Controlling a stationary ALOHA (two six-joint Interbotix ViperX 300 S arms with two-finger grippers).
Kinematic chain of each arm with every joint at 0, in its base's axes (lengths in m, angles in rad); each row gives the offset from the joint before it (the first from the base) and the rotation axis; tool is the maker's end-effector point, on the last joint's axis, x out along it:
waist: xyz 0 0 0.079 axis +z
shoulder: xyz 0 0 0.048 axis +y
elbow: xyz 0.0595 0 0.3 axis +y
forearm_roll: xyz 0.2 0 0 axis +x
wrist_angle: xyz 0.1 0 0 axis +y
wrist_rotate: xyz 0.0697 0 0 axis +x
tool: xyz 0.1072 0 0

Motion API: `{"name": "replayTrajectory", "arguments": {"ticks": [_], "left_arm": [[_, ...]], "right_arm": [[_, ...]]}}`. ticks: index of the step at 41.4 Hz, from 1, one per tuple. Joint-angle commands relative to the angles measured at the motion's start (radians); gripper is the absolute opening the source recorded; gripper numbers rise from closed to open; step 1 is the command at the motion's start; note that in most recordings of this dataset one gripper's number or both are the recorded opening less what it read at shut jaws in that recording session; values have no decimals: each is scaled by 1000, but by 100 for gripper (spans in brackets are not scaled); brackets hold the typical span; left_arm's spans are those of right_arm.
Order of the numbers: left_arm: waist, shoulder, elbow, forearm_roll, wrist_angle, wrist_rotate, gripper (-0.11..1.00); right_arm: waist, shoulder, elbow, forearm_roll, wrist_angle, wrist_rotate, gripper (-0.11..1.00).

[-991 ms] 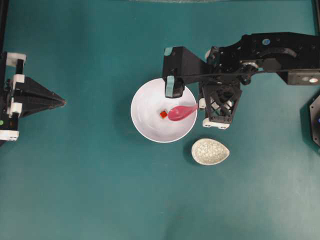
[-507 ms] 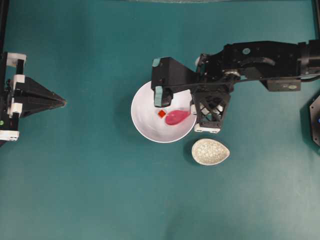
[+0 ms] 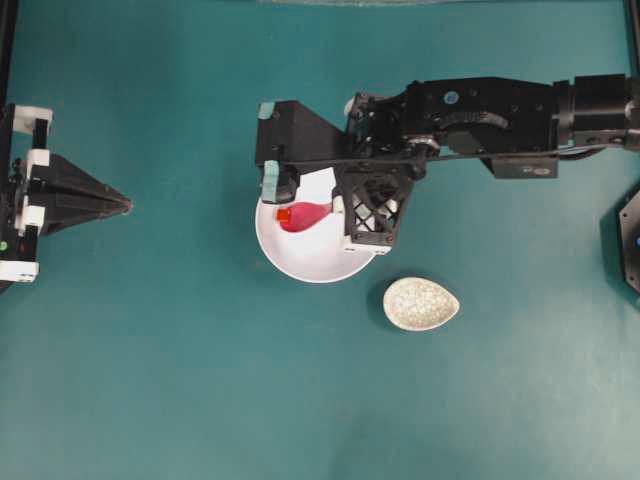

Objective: Grip the spoon and scoop the red block from the bowl with right arm.
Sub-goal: 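Lower the spoon into the bowl and push it under the red cube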

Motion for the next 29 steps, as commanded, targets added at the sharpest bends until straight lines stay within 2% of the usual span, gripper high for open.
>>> {"name": "replayTrajectory", "arguments": {"ticks": [1, 9, 29], "left_arm": [[2, 3, -17, 3, -9, 0, 0], [2, 3, -15, 2, -9, 2, 0], [2, 3, -15, 2, -9, 0, 0]], "right_arm": [[0, -23, -32, -3, -8, 12, 24], [0, -55, -35, -3, -5, 55, 24], [6, -121, -2, -3, 0, 63, 24]]}}
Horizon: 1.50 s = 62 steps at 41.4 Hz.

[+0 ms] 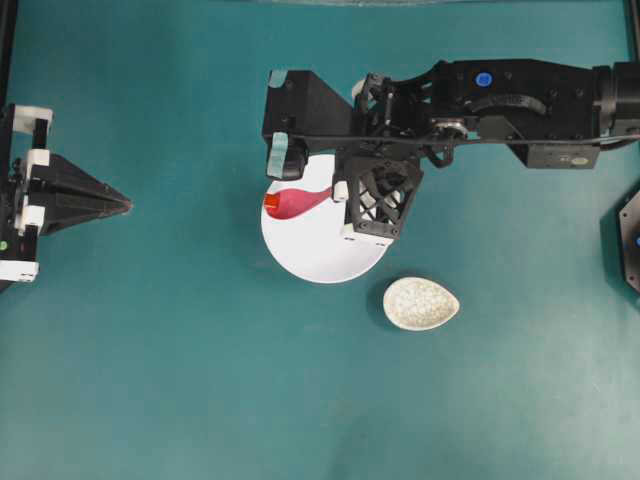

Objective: Grip the spoon and scoop the red block from the bowl with right arm.
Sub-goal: 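Lower the spoon into the bowl and push it under the red cube, then raise the spoon with the cube on it above the bowl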

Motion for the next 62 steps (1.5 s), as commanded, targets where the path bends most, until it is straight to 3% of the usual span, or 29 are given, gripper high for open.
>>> {"name": "replayTrajectory", "arguments": {"ticks": [1, 20, 33, 51, 62], "left_arm": [[0, 3, -15, 2, -11, 0, 0], [2, 3, -15, 3, -9, 0, 0], [0, 3, -15, 3, -9, 0, 0], [0, 3, -15, 3, -8, -2, 0], [2, 3, -15, 3, -8, -2, 0]], "right_arm": [[8, -40, -3, 0, -2, 3, 24], [31, -100, 87, 3, -25, 31, 24], [38, -156, 173, 3, -132, 74, 24], [66, -232, 360, 3, -356, 74, 24], [91, -270, 517, 3, -624, 74, 24]]}}
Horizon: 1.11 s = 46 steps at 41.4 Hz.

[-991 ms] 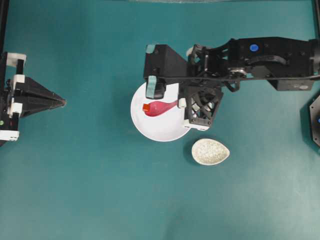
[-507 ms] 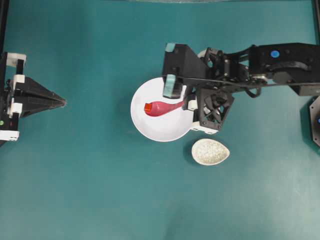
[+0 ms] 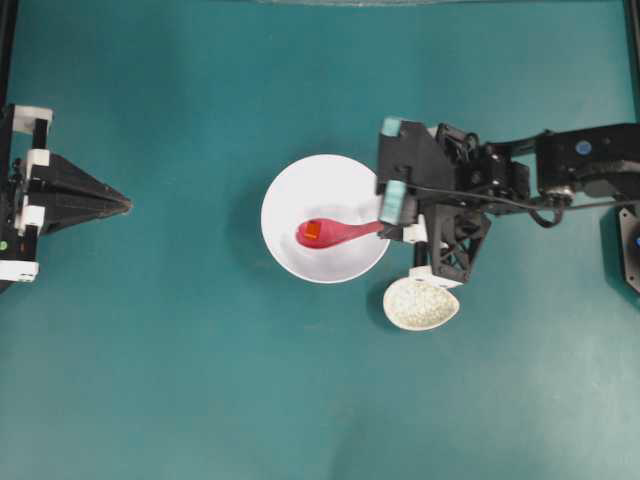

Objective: Grip the spoon and scoop the red block from the bowl with right arm.
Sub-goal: 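Raise the spoon with the cube on it above the bowl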

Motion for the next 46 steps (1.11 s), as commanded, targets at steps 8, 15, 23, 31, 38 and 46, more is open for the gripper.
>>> {"name": "replayTrajectory", "arguments": {"ticks": [8, 15, 23, 31, 38, 46], "left_arm": [[3, 3, -15, 3, -6, 0, 0], [3, 3, -14, 2, -6, 0, 0], [2, 3, -15, 2, -3, 0, 0], [2, 3, -15, 3, -3, -2, 0], [2, 3, -15, 3, -2, -2, 0], [2, 2, -15, 2, -2, -2, 0]], "right_arm": [[6, -55, 127, 3, -252, 2, 24], [6, -55, 164, 5, -313, 2, 24], [6, -55, 163, 6, -322, 2, 24], [6, -58, 163, 6, -325, 2, 24], [6, -58, 156, 8, -354, 2, 24], [6, -66, 150, 11, -362, 2, 24]]}}
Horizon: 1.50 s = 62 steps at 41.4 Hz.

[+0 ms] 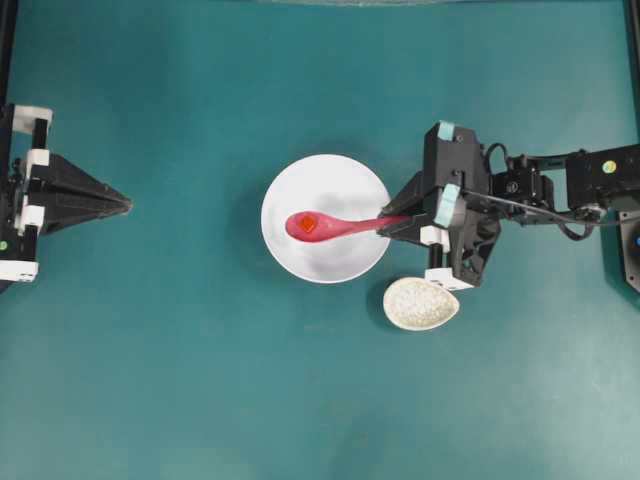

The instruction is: Grip the spoon and scoop the red block from the bowl with right arm.

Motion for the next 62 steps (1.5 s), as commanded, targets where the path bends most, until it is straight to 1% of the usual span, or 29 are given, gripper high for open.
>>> {"name": "replayTrajectory", "arguments": {"ticks": [1, 10, 13, 22, 33, 44, 47, 50, 58, 62], "left_arm": [[0, 3, -15, 2, -5, 0, 0], [2, 0, -15, 3, -6, 0, 0], [0, 0, -15, 2, -5, -11, 0], [0, 2, -14, 2, -5, -11, 0], [-3, 0, -15, 3, -5, -14, 0], [-23, 0, -14, 2, -2, -14, 0], [-23, 2, -14, 2, -2, -14, 0], [-23, 2, -14, 2, -3, -14, 0], [-23, 0, -14, 2, -3, -14, 0], [-23, 2, -12, 2, -3, -14, 0]], "right_arm": [[3, -26, -23, 3, -14, 2, 24], [3, -44, -28, 3, -3, 0, 24], [3, -57, -28, -2, 5, -3, 24], [3, -120, -26, -5, 41, -5, 24], [3, -196, -20, -6, 60, -6, 24], [3, -218, -17, -6, 81, -6, 24], [3, -218, -17, -8, 83, -15, 24], [3, -216, -17, -25, 81, -23, 24], [3, -216, -17, -117, 87, -60, 24], [2, -218, -17, -155, 101, -63, 24]]}}
